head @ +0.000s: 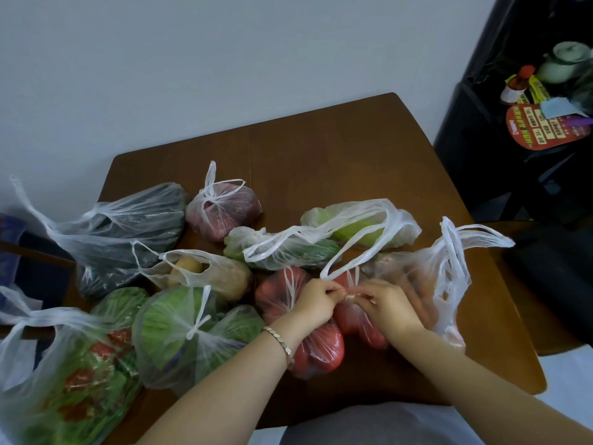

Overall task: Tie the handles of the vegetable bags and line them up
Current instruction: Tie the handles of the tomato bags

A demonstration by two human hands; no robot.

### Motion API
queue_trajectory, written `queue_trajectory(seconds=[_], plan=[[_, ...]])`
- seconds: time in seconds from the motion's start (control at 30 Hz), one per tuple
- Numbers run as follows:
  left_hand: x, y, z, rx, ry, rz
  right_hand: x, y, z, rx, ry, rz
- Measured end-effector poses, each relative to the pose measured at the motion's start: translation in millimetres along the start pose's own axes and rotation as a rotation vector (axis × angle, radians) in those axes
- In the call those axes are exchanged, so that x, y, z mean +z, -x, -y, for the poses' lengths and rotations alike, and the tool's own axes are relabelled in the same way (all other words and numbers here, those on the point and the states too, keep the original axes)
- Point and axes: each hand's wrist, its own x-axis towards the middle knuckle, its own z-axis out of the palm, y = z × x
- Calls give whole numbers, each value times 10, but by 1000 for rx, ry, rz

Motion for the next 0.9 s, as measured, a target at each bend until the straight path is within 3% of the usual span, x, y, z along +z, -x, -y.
queue_trajectory(seconds=[0.23,0.37,0.57,0.8,0.9], plan=[[-37,-18,-44,46,-166,-29,-4,-6,3,-225,434,-39],[-44,-32,-80,111,-228,-61,-87,-1,24,-245,333,19],[-82,-115,-1,-38,-259,-56,20,93,-66,-276,188,137],[2,-136,-102,-128,-281,-216,10,18,-60,-201,270,171],[-57,-69,-220,-76,-507,-211,-57,-5,85,-105,312,295]])
